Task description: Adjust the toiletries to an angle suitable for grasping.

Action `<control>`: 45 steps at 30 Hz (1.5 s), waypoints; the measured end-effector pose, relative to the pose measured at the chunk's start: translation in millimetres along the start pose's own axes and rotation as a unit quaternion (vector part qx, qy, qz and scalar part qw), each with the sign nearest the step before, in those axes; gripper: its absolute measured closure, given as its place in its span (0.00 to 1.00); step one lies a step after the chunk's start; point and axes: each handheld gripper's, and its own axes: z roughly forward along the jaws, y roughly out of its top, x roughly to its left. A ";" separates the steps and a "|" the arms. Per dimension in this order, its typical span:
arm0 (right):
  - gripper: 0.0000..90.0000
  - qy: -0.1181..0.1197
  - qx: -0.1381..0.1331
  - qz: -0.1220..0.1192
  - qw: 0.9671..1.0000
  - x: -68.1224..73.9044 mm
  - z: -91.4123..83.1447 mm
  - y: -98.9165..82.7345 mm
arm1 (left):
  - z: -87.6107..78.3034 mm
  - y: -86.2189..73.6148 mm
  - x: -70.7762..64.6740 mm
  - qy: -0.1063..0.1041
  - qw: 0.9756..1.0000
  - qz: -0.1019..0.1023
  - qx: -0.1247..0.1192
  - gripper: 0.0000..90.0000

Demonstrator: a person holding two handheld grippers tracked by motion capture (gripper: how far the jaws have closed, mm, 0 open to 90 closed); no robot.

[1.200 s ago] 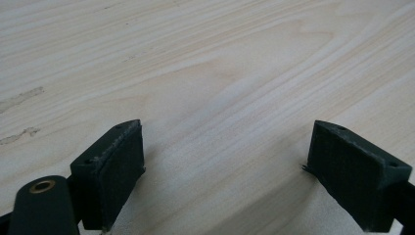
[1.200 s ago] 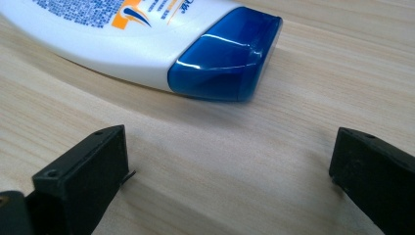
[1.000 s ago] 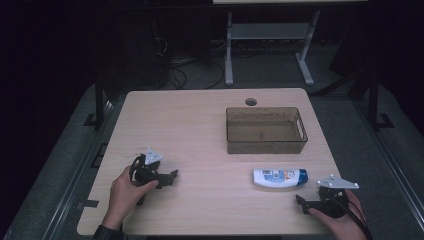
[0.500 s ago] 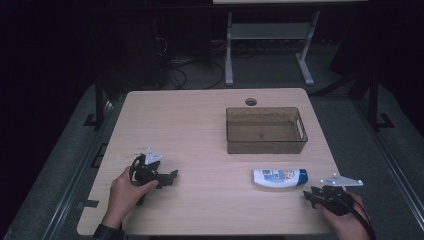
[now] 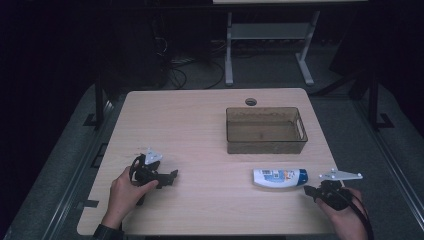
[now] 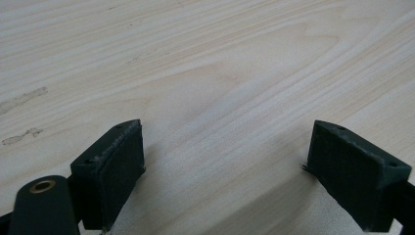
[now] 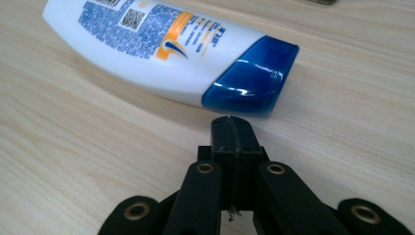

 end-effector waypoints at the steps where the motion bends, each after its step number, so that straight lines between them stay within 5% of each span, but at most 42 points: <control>1: 1.00 0.000 -0.001 0.001 1.000 -0.8 0.7 0.9 | 0.0 0.0 0.0 0.000 1.000 0.000 0.000 0.14; 45: 1.00 -0.010 0.010 -0.002 1.000 -15.4 23.1 31.2 | -0.2 0.0 0.3 0.000 1.000 0.002 0.001 0.14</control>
